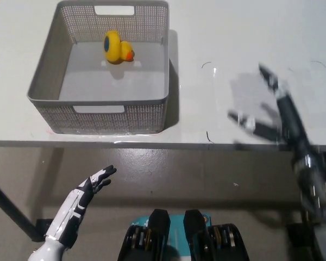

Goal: Use the right hand to pick up a yellow duck toy and place it into a container on the left hand side

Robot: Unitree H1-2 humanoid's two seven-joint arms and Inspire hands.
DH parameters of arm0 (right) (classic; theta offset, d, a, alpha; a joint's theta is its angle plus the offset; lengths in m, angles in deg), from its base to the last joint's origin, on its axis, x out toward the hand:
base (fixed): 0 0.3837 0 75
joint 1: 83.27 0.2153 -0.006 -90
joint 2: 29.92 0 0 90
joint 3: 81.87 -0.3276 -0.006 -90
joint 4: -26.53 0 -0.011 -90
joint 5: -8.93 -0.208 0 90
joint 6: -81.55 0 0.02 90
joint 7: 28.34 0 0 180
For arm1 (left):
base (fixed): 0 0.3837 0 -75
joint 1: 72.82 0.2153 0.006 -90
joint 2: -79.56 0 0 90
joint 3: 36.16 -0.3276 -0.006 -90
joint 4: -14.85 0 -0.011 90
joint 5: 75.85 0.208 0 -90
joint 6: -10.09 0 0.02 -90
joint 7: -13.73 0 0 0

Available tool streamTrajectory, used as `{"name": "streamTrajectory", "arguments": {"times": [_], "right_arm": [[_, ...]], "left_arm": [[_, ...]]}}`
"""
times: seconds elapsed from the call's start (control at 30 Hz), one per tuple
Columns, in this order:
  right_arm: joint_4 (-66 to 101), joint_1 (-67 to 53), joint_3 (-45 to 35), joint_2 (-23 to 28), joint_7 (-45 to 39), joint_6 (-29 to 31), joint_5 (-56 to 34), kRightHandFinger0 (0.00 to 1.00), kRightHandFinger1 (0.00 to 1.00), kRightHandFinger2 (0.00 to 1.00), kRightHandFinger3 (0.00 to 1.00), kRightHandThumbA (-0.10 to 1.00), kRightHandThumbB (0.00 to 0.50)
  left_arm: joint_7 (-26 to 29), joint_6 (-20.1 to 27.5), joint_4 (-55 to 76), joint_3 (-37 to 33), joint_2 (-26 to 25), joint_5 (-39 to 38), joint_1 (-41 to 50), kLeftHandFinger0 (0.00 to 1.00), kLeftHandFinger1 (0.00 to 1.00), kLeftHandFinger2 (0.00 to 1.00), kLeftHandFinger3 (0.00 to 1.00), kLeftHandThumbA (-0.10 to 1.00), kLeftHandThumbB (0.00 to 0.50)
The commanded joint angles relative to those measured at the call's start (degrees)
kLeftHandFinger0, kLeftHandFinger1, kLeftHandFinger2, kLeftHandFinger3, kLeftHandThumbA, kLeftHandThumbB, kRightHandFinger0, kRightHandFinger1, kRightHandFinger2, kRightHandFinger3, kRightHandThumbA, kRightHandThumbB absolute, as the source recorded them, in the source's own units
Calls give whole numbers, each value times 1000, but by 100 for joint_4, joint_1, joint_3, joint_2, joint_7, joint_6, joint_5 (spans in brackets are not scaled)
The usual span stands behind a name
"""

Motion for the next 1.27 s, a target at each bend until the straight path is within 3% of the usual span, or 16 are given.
{"name": "streamTrajectory", "arguments": {"times": [0.0,0.13,0.23,0.4,0.87,1.03,1.23], "right_arm": [[1928,-1278,587,-285,-209,1295,-530,1000,1000,1000,1000,1000,376],[1140,-1502,684,-435,-232,1626,-721,1000,1000,1000,1000,1000,357],[613,-1497,692,-513,-187,2009,-704,1000,1000,1000,1000,1000,328],[85,-1424,636,-579,-97,2374,-686,1000,1000,1000,1000,1000,328],[-260,-1269,512,-562,-73,2387,-979,1000,1000,1000,1000,1000,312],[-279,-1206,473,-554,-99,2387,-1055,1000,1000,1000,1000,1000,311],[-294,-1148,447,-547,-100,2387,-1068,1000,1000,1000,1000,1000,311]], "left_arm": [[18,135,241,240,-161,-287,-237,1000,1000,1000,1000,1000,216],[7,214,242,248,-193,-226,-177,1000,1000,1000,1000,1000,193],[-6,183,203,281,-210,-279,-222,1000,1000,1000,1000,1000,220],[-10,144,153,312,-181,-310,-236,1000,1000,1000,1000,1000,237],[4,240,-27,396,-132,-284,-157,1000,1000,1000,1000,1000,226],[50,241,-82,404,-135,-161,-182,1000,1000,1000,1000,1000,255],[10,236,-70,386,-120,-243,-207,1000,1000,1000,1000,1000,228]]}}
